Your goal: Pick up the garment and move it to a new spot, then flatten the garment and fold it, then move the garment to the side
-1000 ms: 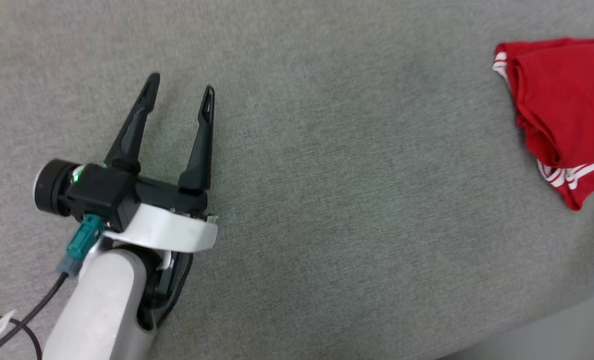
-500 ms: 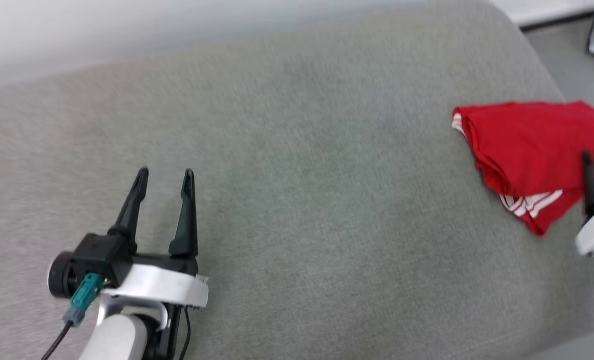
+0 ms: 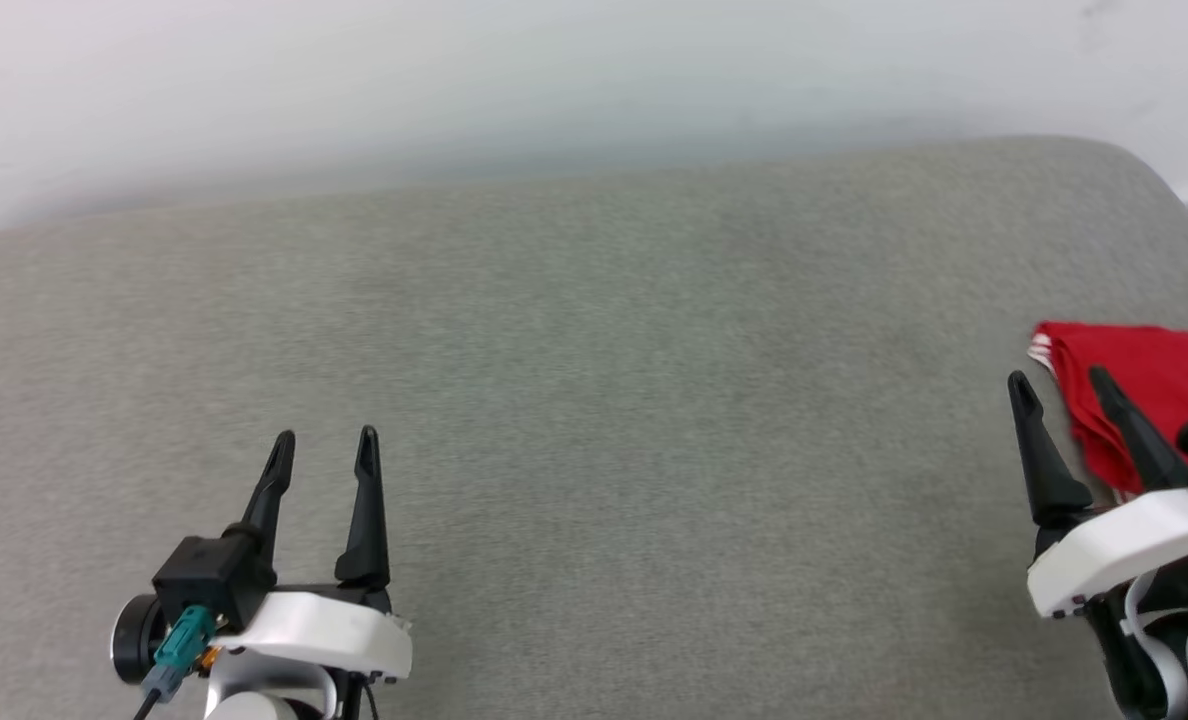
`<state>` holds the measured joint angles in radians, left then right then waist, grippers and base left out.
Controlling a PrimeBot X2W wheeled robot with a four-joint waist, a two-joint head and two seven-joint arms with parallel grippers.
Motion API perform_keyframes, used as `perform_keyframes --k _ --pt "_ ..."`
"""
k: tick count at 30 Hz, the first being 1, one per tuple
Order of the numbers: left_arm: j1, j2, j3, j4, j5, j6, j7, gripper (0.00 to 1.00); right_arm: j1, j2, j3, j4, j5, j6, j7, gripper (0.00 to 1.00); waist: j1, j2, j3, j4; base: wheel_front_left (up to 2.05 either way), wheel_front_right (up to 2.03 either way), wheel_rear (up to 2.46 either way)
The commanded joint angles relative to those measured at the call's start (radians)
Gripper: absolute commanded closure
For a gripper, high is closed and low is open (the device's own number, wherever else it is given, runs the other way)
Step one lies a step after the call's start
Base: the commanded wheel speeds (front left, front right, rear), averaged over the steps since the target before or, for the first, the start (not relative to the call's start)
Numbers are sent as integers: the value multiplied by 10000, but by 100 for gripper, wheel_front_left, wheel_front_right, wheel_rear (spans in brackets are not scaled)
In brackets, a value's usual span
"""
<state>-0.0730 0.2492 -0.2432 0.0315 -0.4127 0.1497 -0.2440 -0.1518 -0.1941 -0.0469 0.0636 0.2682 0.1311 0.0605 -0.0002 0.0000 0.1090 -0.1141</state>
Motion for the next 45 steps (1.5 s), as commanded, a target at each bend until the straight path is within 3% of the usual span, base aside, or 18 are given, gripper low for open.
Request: perform_keyframes --k 1,9,19,45 --pt "167 64 75 83 -33 -6 -64 0 310 101 60 -250 -69 -8 -29 0 2 0 -327 466 0 0 0" --pt "759 176 302 333 -93 24 -144 0 1429 531 76 -1458 -460 -8 61 0 2 0 -871 948 0 0 0" --pt "1119 97 248 606 -131 -126 -186 0 2524 899 -44 -2336 -675 -8 86 0 2 0 -1317 906 0 0 0" --pt "1142 -196 539 1165 -19 -432 -231 0 2948 1171 -8 -2729 -977 -8 -39 0 2 0 -1467 680 0 0 0"
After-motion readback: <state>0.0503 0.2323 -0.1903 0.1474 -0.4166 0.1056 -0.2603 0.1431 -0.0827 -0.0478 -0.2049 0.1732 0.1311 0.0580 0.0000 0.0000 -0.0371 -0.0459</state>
